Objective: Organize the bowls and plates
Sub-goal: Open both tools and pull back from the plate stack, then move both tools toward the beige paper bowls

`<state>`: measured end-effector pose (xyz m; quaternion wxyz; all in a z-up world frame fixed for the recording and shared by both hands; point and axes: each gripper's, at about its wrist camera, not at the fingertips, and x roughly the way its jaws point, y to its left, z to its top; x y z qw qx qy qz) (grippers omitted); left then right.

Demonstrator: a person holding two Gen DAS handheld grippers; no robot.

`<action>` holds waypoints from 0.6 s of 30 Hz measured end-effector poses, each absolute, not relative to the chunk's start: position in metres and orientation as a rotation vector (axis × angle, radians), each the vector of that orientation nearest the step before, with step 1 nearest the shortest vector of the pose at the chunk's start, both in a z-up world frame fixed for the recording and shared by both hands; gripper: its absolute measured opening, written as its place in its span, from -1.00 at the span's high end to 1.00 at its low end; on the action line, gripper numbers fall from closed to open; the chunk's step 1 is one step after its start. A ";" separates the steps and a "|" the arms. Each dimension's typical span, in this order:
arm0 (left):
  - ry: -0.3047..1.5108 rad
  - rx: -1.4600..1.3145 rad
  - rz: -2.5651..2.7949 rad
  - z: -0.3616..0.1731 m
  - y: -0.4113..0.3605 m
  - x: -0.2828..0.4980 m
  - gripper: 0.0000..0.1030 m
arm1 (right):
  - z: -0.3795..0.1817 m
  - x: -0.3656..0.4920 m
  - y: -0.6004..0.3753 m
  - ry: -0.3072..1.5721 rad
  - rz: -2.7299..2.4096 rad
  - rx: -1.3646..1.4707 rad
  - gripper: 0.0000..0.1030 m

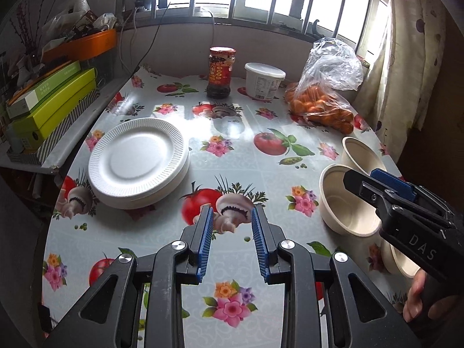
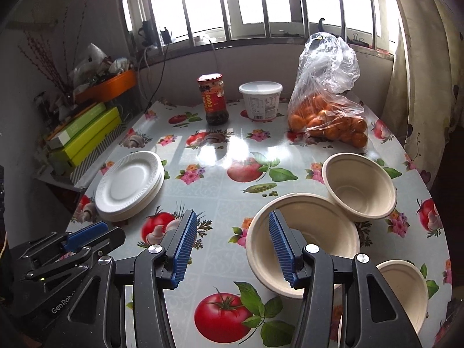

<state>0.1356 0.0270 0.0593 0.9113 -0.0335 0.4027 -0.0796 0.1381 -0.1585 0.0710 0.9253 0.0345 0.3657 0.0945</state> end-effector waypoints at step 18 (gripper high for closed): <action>0.869 -0.042 -0.396 0.045 -0.043 0.116 0.45 | 0.073 0.072 -0.237 0.674 0.036 0.055 -0.03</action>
